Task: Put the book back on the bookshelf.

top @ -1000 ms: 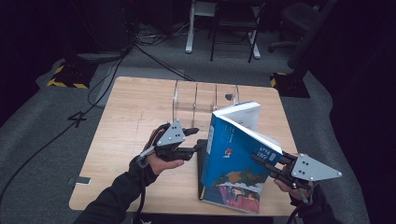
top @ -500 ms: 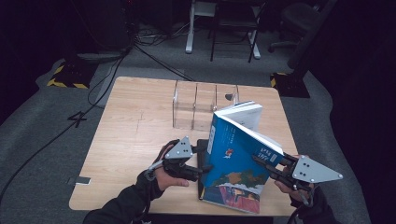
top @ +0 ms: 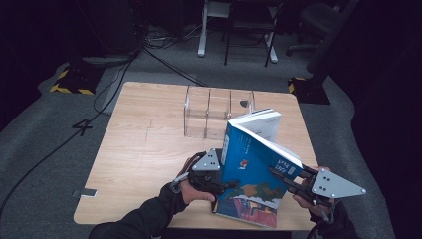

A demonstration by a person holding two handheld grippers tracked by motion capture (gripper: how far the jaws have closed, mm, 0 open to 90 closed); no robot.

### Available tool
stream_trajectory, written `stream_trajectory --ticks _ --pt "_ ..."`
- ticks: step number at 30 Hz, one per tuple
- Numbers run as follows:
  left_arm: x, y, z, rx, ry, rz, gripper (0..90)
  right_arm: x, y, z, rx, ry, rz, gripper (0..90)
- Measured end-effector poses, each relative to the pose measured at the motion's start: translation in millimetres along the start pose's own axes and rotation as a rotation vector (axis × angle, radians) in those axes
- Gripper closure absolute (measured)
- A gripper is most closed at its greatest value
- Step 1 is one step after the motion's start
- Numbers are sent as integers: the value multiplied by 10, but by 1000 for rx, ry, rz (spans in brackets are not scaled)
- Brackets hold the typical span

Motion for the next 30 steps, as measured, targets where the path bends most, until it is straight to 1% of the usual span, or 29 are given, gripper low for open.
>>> stream_trajectory --ticks 2,3,4,5,6,8,10,11,14,16,18,21,24,25,26,27,30 --pt "-34 -21 64 -6 8 -1 312 -16 8 0 -4 -3 -4 779" --pt "-34 -21 64 -6 8 -1 310 -23 19 -1 3 -5 -8 779" --pt "-49 -43 108 -21 14 0 311 -33 29 -2 1 -5 -10 779" --pt "-49 -43 108 -21 14 0 313 -33 29 -2 1 -5 -10 779" --pt "-65 -69 153 -13 28 -7 326 -54 54 -4 -3 -2 -16 779" --pt "-69 -78 161 -14 34 -14 341 -69 64 -4 -5 -1 -17 779" --pt "-67 -86 167 -10 46 -18 379 -91 84 -4 -8 -2 -21 779" --pt "-56 -86 171 -15 50 -18 398 -103 96 -3 -8 -1 -25 779" --pt "-14 -94 203 -34 73 -14 456 -133 129 30 17 -9 -23 779" --pt "3 -118 224 -36 81 -6 500 -166 155 66 27 -10 -13 789" --pt "27 -164 261 -70 84 23 505 -184 165 74 33 -10 -13 792" --pt "50 -215 298 -94 79 44 512 -225 192 84 36 -12 -21 791" --pt "64 -240 310 -121 75 47 520 -248 216 72 18 -6 -24 790" --pt "64 -240 310 -121 75 47 523 -248 216 72 18 -6 -24 790" --pt "73 -237 309 -132 73 44 523 -246 215 69 16 -6 -24 787" --pt "75 -224 309 -137 77 38 529 -233 210 69 20 -10 -34 780" --pt "85 -144 313 -176 86 36 544 -110 228 132 2 43 -58 740"
Point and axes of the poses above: each handheld gripper's, and its own axes: x roughly backward along the jaws, z roughly out of its top, y roughly to its right, the point moved 7 cm from there along -x, roughly forward along the jaws, and after that the axes turned 9 degrees about z, right-handed, at the moved point
